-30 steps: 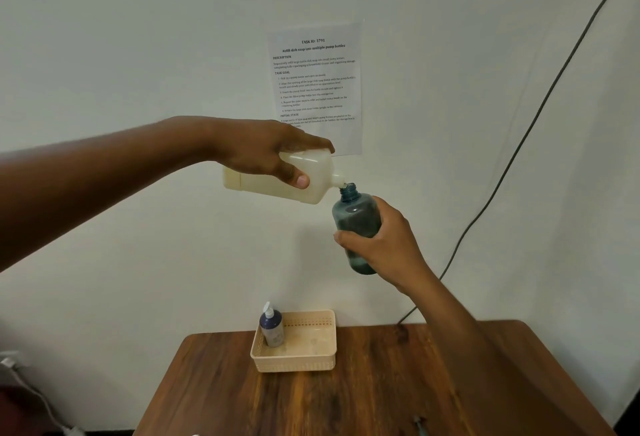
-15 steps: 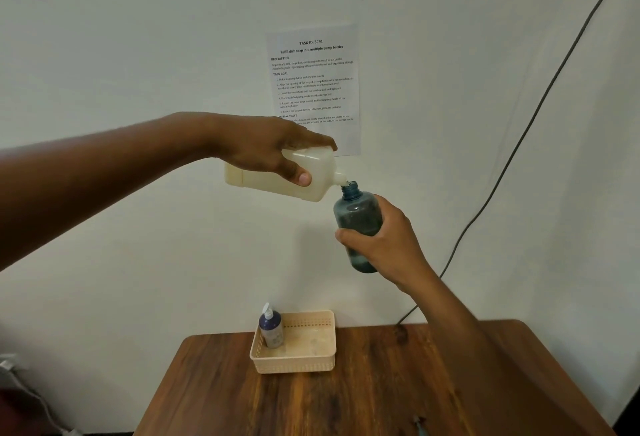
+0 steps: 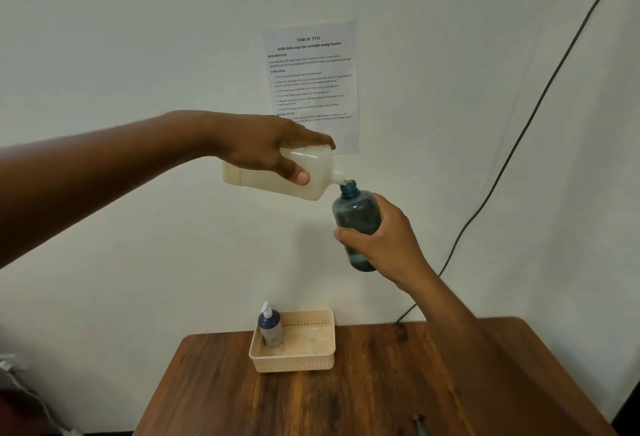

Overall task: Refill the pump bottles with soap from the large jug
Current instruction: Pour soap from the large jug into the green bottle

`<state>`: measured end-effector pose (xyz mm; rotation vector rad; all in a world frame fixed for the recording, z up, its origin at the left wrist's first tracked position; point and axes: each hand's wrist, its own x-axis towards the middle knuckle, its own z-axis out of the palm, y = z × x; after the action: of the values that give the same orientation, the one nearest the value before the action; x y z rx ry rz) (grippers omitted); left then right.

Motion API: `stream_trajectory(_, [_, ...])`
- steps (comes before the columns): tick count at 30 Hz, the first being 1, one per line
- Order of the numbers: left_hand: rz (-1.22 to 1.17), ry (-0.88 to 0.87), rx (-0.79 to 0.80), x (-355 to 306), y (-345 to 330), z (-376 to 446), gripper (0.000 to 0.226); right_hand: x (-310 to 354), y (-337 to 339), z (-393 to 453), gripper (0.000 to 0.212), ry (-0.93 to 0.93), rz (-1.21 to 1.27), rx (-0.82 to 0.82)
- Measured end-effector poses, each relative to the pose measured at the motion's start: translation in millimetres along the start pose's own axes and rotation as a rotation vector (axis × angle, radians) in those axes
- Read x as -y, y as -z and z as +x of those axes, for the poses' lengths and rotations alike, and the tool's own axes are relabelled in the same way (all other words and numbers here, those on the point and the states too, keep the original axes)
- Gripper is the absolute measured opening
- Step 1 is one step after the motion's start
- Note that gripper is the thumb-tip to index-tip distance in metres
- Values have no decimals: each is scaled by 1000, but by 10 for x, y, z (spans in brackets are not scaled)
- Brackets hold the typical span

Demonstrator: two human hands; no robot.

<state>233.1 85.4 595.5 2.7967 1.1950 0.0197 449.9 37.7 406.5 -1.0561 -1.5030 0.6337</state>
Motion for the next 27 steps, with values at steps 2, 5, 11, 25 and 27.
stream_trajectory(2, [3, -1, 1, -3, -5, 2, 79, 3, -2, 0, 57, -1, -1, 1])
stream_trajectory(5, [11, 0, 5, 4, 0, 11, 81, 9, -4, 2, 54, 5, -4, 2])
stream_trajectory(11, [42, 19, 0, 47, 18, 35, 76, 14, -16, 6, 54, 3, -3, 6])
stream_trajectory(25, [27, 3, -1, 27, 24, 13, 79, 13, -29, 21, 54, 1, 14, 8])
stream_trajectory(27, [23, 6, -11, 24, 29, -1, 80, 24, -26, 22, 53, 0, 20, 4])
